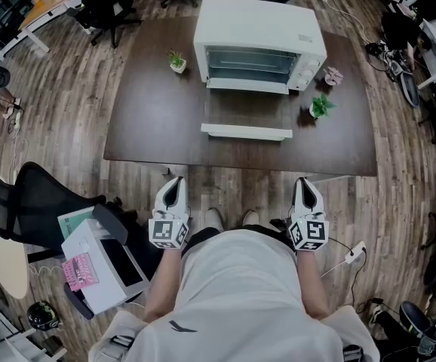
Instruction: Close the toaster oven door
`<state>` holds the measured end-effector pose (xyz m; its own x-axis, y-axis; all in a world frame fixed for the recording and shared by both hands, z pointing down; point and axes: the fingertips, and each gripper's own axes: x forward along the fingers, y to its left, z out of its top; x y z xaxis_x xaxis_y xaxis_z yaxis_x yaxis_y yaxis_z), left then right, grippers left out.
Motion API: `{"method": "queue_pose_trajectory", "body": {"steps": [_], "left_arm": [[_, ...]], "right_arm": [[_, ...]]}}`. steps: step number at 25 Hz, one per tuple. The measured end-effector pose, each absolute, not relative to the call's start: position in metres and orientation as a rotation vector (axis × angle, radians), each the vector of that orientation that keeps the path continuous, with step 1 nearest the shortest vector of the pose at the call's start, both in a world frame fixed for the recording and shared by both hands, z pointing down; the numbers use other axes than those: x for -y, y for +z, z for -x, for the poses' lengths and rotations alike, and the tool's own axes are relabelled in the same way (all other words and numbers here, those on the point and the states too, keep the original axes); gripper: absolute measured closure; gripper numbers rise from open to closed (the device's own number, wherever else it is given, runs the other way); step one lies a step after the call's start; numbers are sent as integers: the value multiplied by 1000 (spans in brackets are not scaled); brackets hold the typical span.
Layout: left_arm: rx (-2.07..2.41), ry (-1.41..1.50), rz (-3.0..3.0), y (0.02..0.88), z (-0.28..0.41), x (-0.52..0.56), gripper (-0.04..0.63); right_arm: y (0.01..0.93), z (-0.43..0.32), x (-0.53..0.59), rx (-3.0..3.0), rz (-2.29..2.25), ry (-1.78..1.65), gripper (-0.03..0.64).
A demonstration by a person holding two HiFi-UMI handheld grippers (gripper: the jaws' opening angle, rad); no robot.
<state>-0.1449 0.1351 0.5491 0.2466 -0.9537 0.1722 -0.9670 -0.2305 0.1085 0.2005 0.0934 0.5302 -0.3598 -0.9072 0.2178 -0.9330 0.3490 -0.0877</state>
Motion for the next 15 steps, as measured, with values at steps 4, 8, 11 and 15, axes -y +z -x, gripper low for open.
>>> {"method": "queue_pose_trajectory", "body": {"steps": [4, 8, 11, 15], "left_arm": [[1815, 103, -2319, 550, 143, -136, 591], [1814, 101, -2315, 550, 143, -135, 591], [1813, 102, -2315, 551, 144, -134, 591], [1811, 101, -2313, 552, 146, -133, 591]], "right_arm": [[530, -202, -93, 2468, -1700, 292, 618], [530, -203, -92, 2479, -1697, 298, 618], [527, -202, -92, 2509, -1703, 298, 617], [527, -200, -90, 2512, -1713, 298, 617]]}}
